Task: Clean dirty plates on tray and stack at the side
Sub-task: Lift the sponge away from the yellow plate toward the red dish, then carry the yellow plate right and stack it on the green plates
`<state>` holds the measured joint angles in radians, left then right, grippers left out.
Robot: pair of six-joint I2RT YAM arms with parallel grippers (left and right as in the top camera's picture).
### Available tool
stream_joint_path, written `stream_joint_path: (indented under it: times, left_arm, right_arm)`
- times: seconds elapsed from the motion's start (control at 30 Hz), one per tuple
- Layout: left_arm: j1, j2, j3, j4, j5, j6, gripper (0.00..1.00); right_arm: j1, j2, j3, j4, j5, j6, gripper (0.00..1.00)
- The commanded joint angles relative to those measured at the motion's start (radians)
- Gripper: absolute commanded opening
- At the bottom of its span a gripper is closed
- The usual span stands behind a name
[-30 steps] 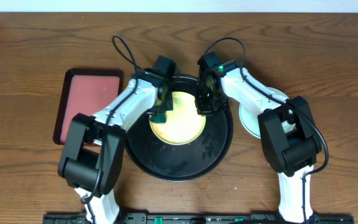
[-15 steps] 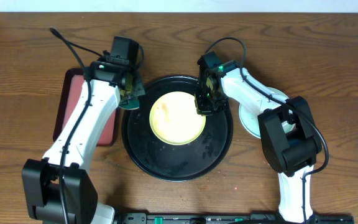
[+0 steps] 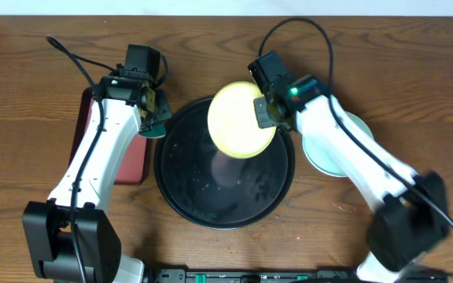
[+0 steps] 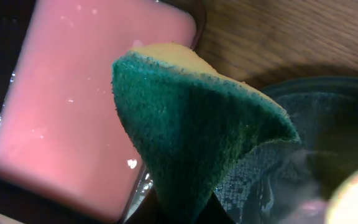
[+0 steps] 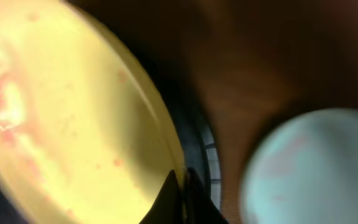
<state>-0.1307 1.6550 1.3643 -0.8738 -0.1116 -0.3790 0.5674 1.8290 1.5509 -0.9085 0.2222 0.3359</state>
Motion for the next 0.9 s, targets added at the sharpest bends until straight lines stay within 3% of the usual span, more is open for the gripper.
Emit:
stream_joint_path:
  times: [0.0,0.2,0.5,0.87]
  left_arm:
    - [0.01,-0.002,0.016,-0.001,-0.013,0.019,0.08]
    - [0.01,-0.002,0.016,-0.002,-0.013,0.019,0.08]
    - [0.01,-0.002,0.016,-0.002,-0.013,0.019,0.08]
    - [0.01,-0.002,0.016,-0.002,-0.013,0.019,0.08]
  right_arm:
    - [0.087,-0.085,0.008,-0.003,0.354,-0.026,0.01]
    - [0.262,-0.137,0.008,-0.005,0.754,-0.027,0.01]
    - [0.426,-0.139,0.008,-0.008,1.167,-0.03,0.01]
    - [0.481,-0.145,0.008,-0.008,1.3,-0.03,0.01]
